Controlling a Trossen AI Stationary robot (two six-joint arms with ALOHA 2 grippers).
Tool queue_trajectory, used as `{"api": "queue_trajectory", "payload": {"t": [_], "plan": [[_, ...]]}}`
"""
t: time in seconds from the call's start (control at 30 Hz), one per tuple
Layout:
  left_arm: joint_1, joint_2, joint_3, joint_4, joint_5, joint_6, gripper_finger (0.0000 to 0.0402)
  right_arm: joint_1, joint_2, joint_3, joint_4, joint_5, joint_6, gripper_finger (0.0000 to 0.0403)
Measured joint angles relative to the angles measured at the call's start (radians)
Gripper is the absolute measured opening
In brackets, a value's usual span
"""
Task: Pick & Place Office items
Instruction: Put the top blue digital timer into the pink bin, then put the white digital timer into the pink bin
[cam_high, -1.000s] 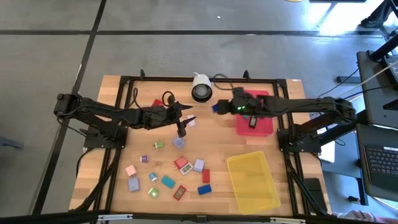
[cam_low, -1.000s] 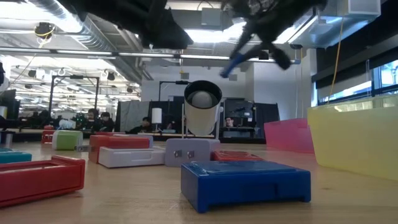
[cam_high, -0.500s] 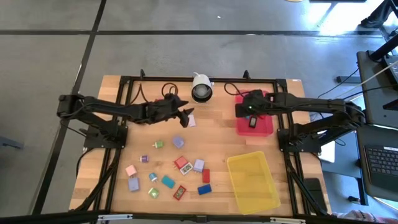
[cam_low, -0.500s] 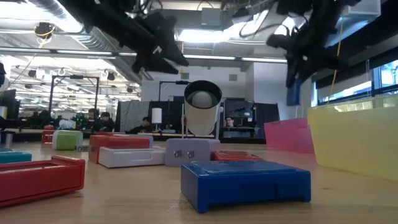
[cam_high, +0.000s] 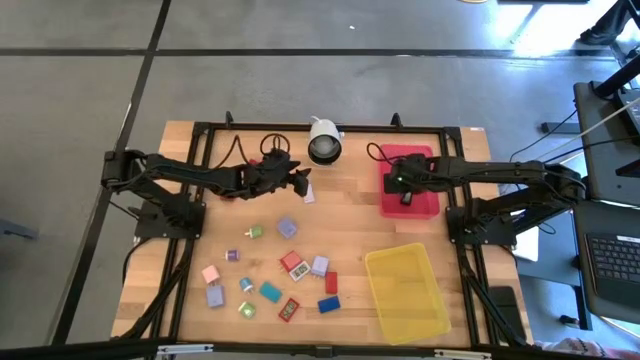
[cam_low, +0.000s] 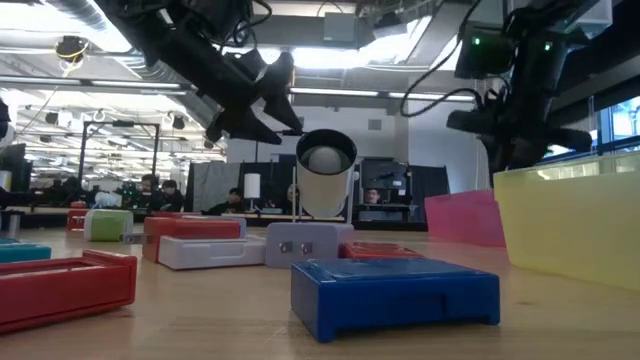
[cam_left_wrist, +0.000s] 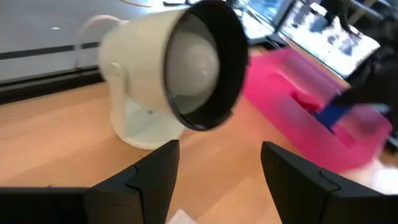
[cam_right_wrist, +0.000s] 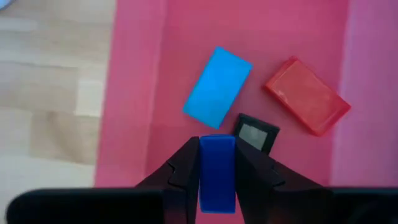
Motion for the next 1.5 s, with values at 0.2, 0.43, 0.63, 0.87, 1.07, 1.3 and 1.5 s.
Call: {"api": "queue_trajectory", "payload": {"t": [0.2, 0.43, 0.63, 0.87, 1.07, 1.3, 1.5], "plan": [[0.000, 0.000, 0.000, -0.011, -0.007, -0.035, 0.0225, -0.023, 0.000, -0.044, 0.039, 0.005, 0.013, 0.0120], [0.007, 0.000, 0.000, -0.143, 0.125, 0.077, 0.0248, -0.047, 0.000, -0.044, 0.085, 0.004, -0.039, 0.0186], [0.044, 0.000, 0.000, -0.258, 0.199, 0.009, 0.0273, -0.065, 0.000, -0.015, 0.115, -0.061, -0.042, 0.0237], [0.072, 0.000, 0.000, -0.300, 0.285, 0.002, 0.0278, -0.057, -0.001, 0.130, 0.117, -0.113, -0.118, 0.0251], [0.074, 0.000, 0.000, -0.300, 0.493, 0.401, 0.0278, -0.033, -0.002, 0.258, 0.209, -0.028, -0.250, 0.0240], [0.106, 0.012, 0.000, -0.275, 0.535, 1.021, 0.0278, -0.032, -0.002, 0.278, 0.435, -0.003, -0.361, 0.0235], [0.127, 0.110, 0.000, -0.199, 0.537, 1.066, 0.0278, -0.028, -0.002, 0.278, 0.445, -0.024, -0.330, 0.0235]]}}
